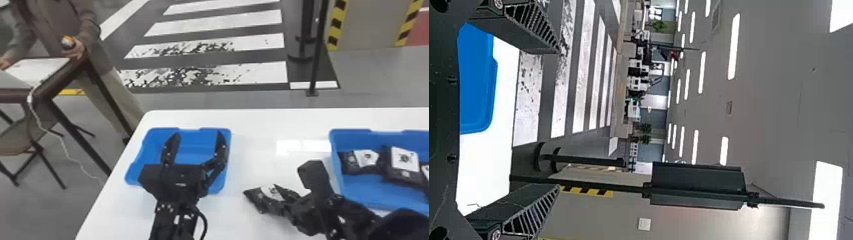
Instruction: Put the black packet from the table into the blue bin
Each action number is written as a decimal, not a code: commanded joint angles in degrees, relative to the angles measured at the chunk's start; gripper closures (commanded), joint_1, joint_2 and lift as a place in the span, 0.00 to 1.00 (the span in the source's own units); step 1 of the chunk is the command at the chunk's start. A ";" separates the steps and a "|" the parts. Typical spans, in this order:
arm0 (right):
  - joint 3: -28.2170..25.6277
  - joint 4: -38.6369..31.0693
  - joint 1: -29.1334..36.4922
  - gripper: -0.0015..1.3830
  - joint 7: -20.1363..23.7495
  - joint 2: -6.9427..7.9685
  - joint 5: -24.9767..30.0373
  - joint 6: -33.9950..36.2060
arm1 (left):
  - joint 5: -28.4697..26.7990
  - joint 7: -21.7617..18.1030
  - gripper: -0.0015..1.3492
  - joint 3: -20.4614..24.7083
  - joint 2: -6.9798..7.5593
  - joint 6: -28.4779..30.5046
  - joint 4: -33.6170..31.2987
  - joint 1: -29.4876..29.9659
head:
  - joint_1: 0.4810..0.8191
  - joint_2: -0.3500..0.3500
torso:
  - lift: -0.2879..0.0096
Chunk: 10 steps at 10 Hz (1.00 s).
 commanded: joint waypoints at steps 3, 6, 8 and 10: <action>-12.63 -12.75 12.36 0.76 -5.95 1.37 2.74 -16.86 | 0.24 -0.01 0.05 0.01 0.02 -0.62 0.40 0.14 | 0.63 0.84 | 0.60; -23.03 -22.03 23.47 0.75 -16.14 2.96 5.36 -16.44 | 0.36 -0.10 0.05 0.12 0.02 -0.62 0.40 0.28 | 0.63 0.69 | 0.60; -24.97 -24.28 26.57 0.59 -21.68 3.13 5.59 -12.92 | 0.47 -0.19 0.05 0.12 0.11 -0.62 0.40 0.28 | 0.63 0.55 | 0.60; -26.00 -25.54 26.71 0.32 -24.41 3.48 6.05 -7.44 | 0.93 -0.45 0.05 0.12 0.11 -0.62 0.68 0.28 | 0.63 0.50 | 0.60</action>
